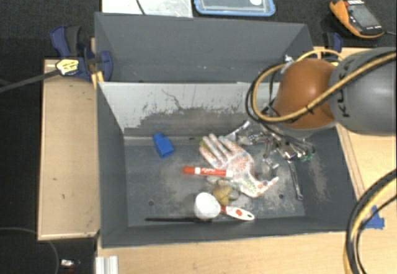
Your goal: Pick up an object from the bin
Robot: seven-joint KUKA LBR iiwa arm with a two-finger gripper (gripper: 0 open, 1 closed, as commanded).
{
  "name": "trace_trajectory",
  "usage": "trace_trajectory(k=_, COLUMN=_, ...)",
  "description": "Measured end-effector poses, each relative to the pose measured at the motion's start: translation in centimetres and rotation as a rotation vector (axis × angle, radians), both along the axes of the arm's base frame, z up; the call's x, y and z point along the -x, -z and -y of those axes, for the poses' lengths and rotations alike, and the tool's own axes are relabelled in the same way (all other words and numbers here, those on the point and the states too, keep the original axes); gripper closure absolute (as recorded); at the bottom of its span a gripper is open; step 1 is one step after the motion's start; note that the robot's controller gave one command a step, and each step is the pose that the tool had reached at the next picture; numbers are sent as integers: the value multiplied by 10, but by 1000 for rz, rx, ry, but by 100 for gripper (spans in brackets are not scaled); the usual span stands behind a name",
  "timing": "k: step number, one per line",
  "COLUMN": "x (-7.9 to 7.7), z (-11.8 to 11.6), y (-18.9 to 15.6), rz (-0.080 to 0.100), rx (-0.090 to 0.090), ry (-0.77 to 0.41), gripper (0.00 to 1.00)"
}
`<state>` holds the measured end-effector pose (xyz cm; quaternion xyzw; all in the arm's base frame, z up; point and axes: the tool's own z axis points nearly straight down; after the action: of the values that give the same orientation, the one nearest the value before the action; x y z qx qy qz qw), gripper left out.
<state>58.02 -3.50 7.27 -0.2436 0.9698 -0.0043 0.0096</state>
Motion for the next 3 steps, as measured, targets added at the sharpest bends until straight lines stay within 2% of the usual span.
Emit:
trace_trajectory(k=1, x=62, z=6, y=1, rz=0, rx=-2, ry=-20, gripper=0)
trace_trajectory(k=2, x=18, z=-42, y=1, rz=5, rx=-2, ry=2, gripper=0)
trace_trajectory(k=3, x=-5, z=-48, y=0, rz=4, rx=-4, ry=1, gripper=0)
